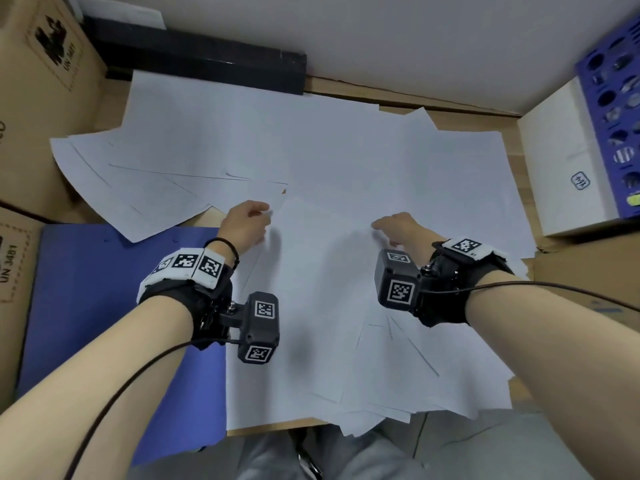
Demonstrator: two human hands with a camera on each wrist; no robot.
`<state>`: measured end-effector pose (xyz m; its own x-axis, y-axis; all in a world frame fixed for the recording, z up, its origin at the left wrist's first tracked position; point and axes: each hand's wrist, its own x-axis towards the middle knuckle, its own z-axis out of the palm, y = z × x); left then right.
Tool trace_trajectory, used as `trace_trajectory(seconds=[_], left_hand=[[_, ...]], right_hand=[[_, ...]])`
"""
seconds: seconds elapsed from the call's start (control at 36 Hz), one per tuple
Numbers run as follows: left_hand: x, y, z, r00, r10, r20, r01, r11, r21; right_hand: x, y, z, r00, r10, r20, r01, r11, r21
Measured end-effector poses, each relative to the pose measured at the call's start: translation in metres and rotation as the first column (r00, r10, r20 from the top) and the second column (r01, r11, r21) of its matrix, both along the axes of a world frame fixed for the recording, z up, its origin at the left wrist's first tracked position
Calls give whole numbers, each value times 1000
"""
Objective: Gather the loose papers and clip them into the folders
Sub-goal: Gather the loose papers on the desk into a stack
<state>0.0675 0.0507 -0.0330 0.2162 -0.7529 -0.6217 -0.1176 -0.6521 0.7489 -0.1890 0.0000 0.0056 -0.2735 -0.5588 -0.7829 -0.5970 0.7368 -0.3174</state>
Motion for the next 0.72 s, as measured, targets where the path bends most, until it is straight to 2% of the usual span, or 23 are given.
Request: trace_trajectory(seconds=[0.11,0.25,0.44,0.58,0.72], left_hand=[[-7,5,2,998,-39,-56,39,999,-13],[-8,7,1,995,-68,-75,66,997,-29],[-11,8,-7,996,-85,20,86,993,-80],[-15,4,-4,999,-41,-4,41,996,-75],[-21,-2,10,981,-195,25,196,975,-108]], right_hand=[[11,10,-15,1000,-6,-27,5,1000,-23],[22,21,-8,997,-67,47,67,998,-1],[19,31,2,978,-44,206,105,951,-292],[13,31,23,952,-6,306,149,882,-447],[8,25,47,908,-27,418,265,808,-525]])
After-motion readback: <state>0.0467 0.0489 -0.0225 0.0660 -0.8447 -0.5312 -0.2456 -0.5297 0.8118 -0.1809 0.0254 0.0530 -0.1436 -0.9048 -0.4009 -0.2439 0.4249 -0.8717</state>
